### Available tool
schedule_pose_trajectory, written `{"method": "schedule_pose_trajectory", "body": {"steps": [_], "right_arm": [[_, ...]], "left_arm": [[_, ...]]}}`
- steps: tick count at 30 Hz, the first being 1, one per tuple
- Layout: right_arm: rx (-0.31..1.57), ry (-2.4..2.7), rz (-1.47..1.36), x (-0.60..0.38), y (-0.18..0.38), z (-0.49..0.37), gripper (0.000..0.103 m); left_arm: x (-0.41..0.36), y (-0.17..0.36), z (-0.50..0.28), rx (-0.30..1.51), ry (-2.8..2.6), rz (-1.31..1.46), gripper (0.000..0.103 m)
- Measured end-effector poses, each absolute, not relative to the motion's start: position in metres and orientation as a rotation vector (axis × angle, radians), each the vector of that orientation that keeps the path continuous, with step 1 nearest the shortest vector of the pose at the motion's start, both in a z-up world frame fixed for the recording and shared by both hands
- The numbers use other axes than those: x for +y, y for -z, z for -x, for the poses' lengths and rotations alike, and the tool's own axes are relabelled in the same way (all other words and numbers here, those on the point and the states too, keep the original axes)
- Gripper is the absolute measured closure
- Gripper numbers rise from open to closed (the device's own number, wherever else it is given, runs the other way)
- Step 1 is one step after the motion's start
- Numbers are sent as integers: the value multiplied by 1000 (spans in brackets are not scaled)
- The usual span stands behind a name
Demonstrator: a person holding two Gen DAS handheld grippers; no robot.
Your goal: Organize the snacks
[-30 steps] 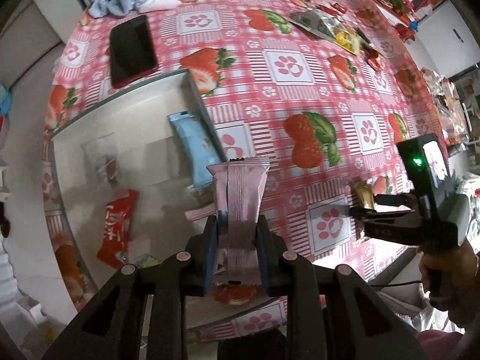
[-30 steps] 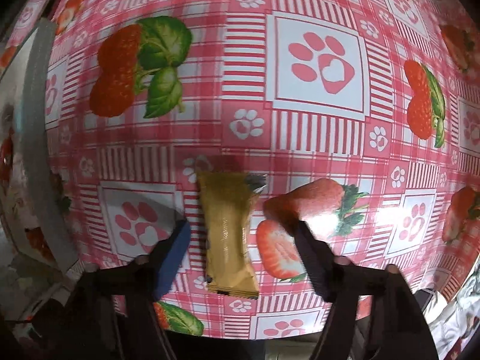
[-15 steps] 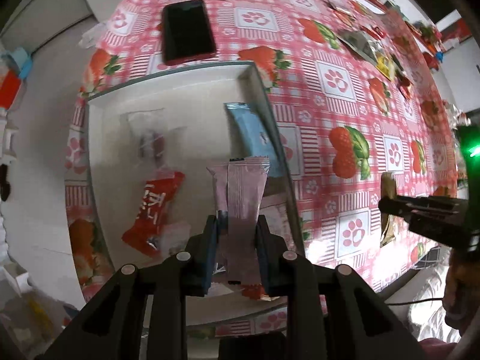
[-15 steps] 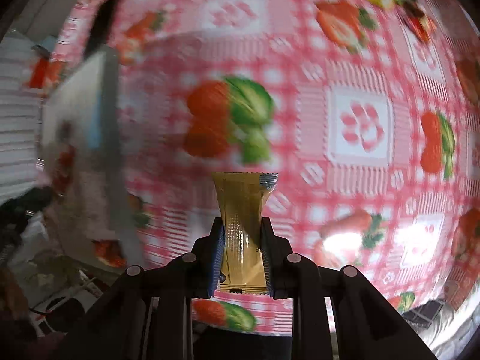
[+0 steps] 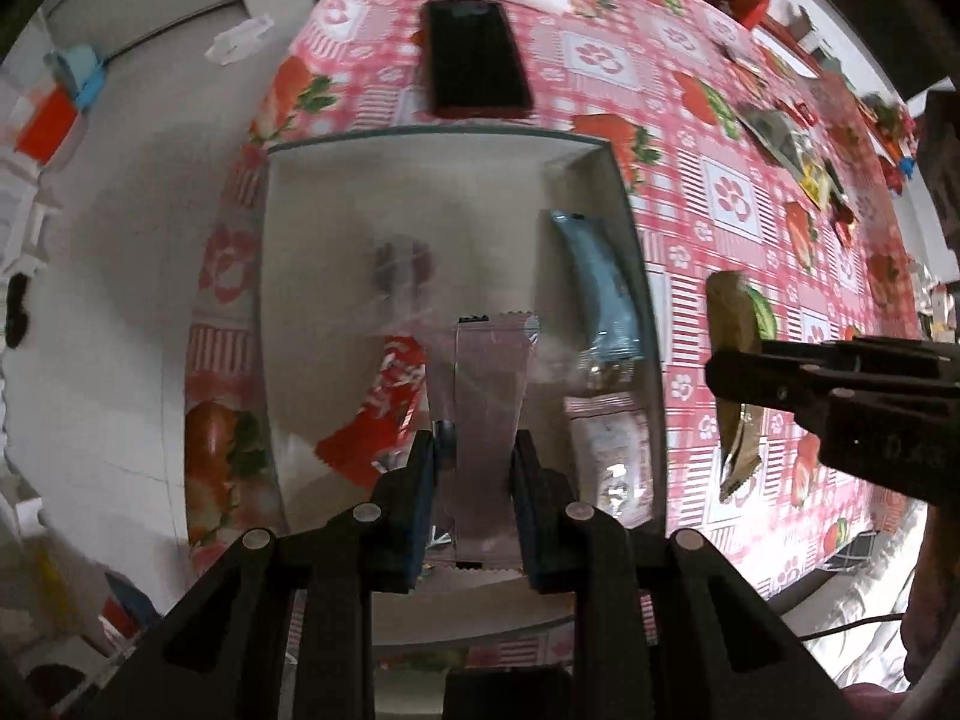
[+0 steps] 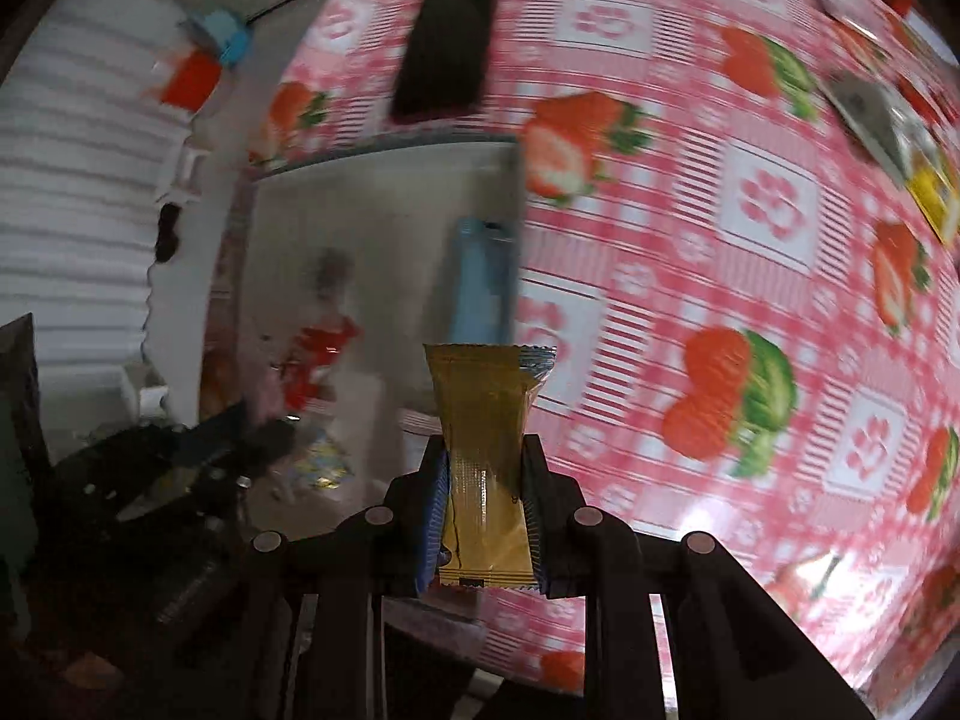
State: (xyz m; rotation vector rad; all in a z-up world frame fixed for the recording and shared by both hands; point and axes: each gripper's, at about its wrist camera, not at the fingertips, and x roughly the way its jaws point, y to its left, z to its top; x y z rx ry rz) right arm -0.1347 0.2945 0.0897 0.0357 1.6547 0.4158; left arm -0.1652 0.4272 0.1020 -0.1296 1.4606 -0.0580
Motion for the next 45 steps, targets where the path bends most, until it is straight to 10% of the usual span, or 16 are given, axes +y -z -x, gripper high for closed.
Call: {"method": "schedule_pose_trajectory", "body": {"steps": [14,19,20,23,28,31,35,45], "right_arm": [[1709,-476,42,359,-58,131,78],[1736,-459,71,366,-44,134,77],[1738,-458,74,366,-43,136,74],[1722,-431,93,366,-43,139,17],[1703,-413,109,367,-48,142,17],[1707,-407,122,368,-50,146,17],[1698,-371,151,363,-53,149,0],[1697,-356,142,355,-54,153,0]], "left_arm": [[431,-86,167,1493,34,107,75],[429,-87,170,1476,15,75,28],[430,-88,170,1473,13,76,25],[433,-87,170,1481,7,87,22],[432,-89,170,1478,1,79,21],[432,-91,171,1468,-8,74,0],[433,-90,171,1471,-14,66,0],[428,-96,172,1433,-26,25,0]]}}
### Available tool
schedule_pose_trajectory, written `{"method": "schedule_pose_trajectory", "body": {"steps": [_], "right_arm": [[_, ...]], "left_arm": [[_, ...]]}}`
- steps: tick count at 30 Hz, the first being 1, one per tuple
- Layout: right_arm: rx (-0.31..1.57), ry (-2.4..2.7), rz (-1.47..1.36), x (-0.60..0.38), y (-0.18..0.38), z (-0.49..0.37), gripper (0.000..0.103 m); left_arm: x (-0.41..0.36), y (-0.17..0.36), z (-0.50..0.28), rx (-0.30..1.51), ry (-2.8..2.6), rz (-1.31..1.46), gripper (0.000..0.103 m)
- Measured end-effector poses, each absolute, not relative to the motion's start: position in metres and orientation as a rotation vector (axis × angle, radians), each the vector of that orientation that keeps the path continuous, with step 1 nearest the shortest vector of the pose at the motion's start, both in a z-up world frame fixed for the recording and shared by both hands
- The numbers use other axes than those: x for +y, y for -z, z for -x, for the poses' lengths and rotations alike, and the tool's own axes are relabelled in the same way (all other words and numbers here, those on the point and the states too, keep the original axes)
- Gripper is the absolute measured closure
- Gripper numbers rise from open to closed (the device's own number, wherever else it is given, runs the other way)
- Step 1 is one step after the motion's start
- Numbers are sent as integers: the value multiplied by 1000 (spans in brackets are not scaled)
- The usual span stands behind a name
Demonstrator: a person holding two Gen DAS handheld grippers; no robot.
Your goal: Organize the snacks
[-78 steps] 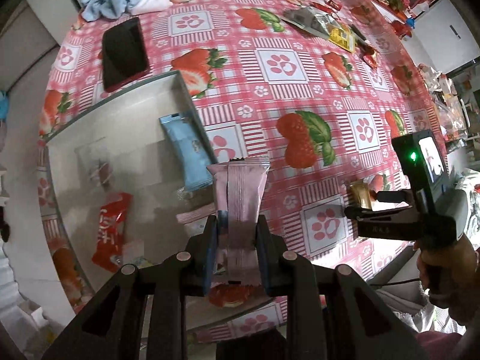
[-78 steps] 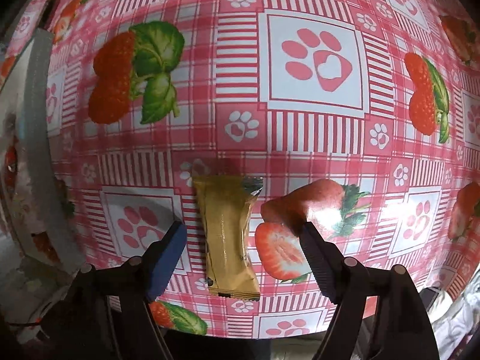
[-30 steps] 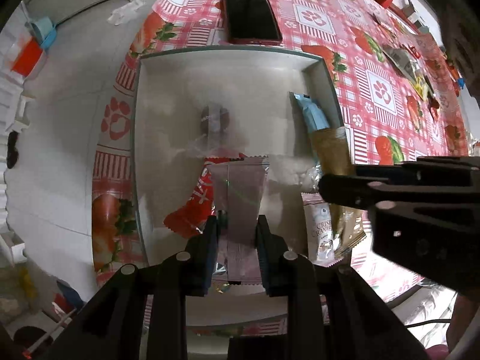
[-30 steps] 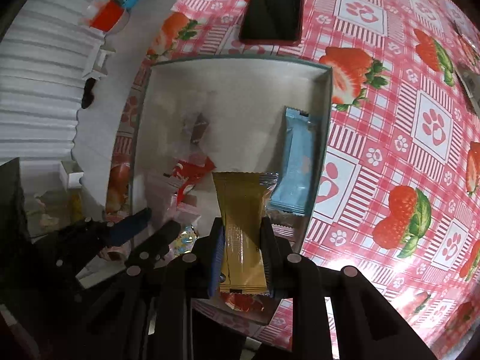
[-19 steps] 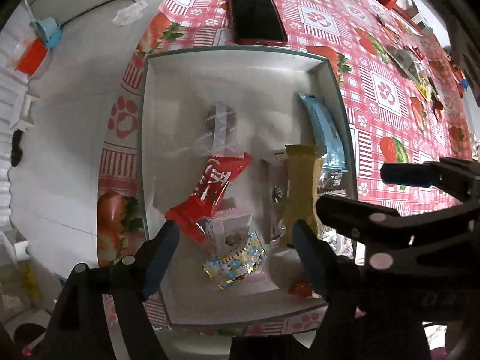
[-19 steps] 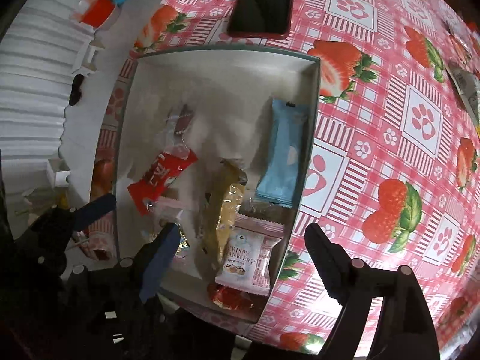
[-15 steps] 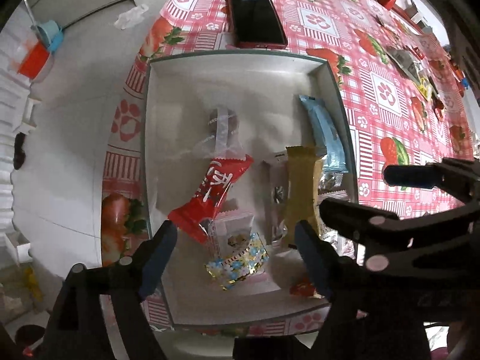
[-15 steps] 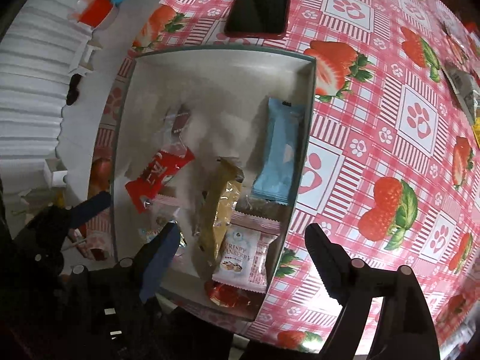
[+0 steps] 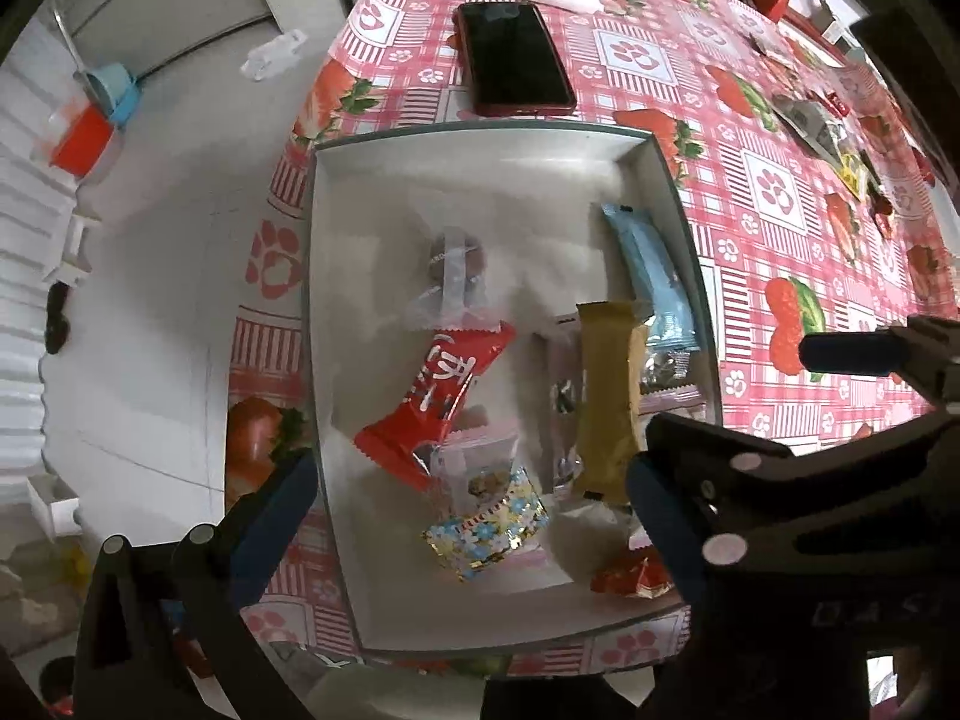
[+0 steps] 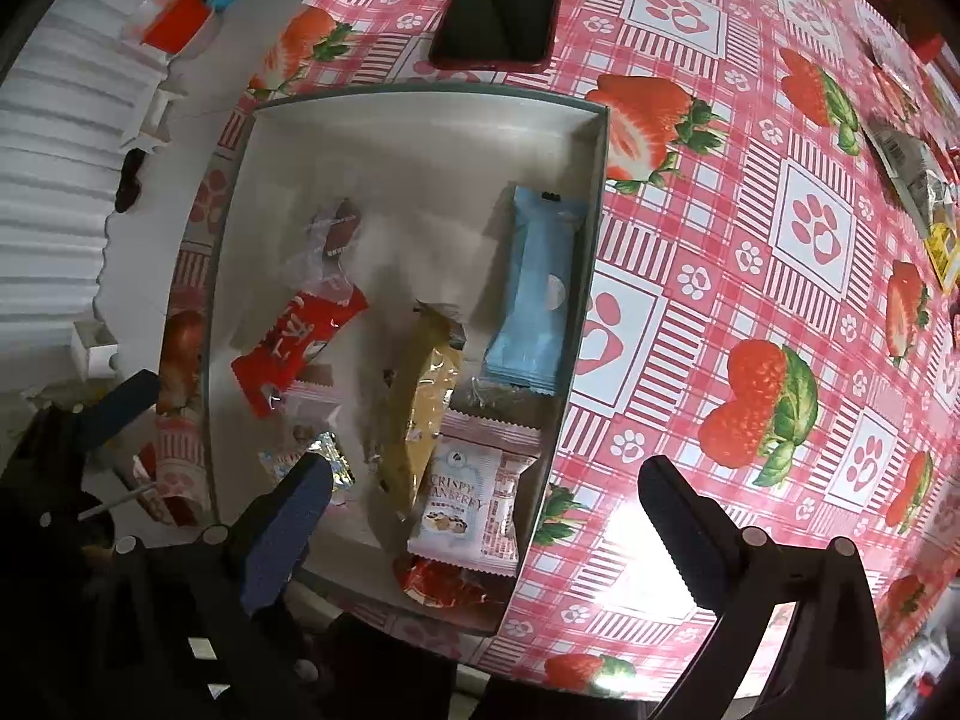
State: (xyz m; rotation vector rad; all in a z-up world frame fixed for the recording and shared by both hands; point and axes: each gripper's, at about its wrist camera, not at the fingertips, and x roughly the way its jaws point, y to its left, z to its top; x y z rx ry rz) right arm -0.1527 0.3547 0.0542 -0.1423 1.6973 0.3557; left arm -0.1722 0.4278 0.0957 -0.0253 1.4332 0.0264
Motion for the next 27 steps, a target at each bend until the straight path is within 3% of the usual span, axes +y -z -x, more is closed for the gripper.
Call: {"method": "schedule_pose_trajectory", "body": {"steps": [27], "right_arm": [[1664,-290,110,328,-81,150,0]], "left_arm": [[424,-108,165,1397,31,-3,0]]}}
